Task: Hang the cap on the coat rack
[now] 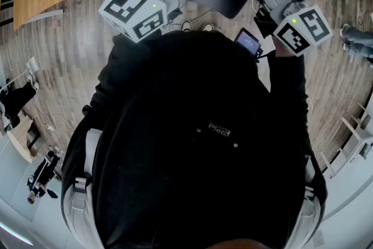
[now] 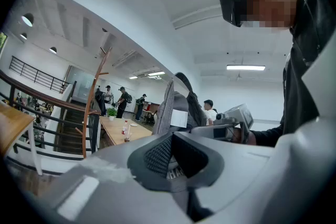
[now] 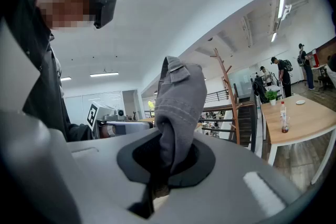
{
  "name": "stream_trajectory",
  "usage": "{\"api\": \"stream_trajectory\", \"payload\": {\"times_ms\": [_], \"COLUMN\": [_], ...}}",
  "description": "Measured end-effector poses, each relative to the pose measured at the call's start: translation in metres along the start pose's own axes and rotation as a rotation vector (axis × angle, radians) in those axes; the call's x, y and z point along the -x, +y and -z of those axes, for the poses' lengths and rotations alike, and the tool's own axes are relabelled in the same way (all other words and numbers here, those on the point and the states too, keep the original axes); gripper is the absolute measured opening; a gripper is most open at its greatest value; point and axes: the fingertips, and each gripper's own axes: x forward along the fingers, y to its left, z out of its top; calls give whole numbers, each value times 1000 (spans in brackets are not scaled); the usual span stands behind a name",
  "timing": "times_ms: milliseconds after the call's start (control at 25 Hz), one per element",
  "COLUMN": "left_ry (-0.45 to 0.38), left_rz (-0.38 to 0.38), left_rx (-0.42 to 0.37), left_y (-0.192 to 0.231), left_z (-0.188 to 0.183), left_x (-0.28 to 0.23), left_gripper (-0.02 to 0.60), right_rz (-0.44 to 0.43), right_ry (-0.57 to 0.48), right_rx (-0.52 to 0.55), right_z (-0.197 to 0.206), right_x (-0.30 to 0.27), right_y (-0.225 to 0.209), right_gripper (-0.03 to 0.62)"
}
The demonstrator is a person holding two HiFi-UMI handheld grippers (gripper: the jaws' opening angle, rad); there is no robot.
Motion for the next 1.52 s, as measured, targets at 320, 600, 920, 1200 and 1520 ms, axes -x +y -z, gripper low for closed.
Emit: {"api": "stream_trajectory", "payload": {"times_ms": [320, 600, 920, 1200, 1520], "left_ry": [-10, -30, 19, 33, 40], "left_rz": [-4, -4, -8, -7, 0], "left_rx": [32, 29, 17, 26, 18], "left_y": [8, 8, 5, 5, 5], "left_z": [-1, -4, 7, 13, 15], "left_x": [-3, -4, -10, -12, -14], "left_gripper": [2, 2, 2, 2, 2], "right_rz": [-42, -103, -134, -139, -156], "right_ry": [-10, -29, -42, -55, -52], "right_rx": [-18, -51, -79, -96, -108], "right_z": [-3, -3, 7, 11, 13], "right_x": [-1, 0, 2, 1, 1], "right_y": [2, 4, -1, -6, -7], "right_gripper": [21, 25, 26, 26, 26]}}
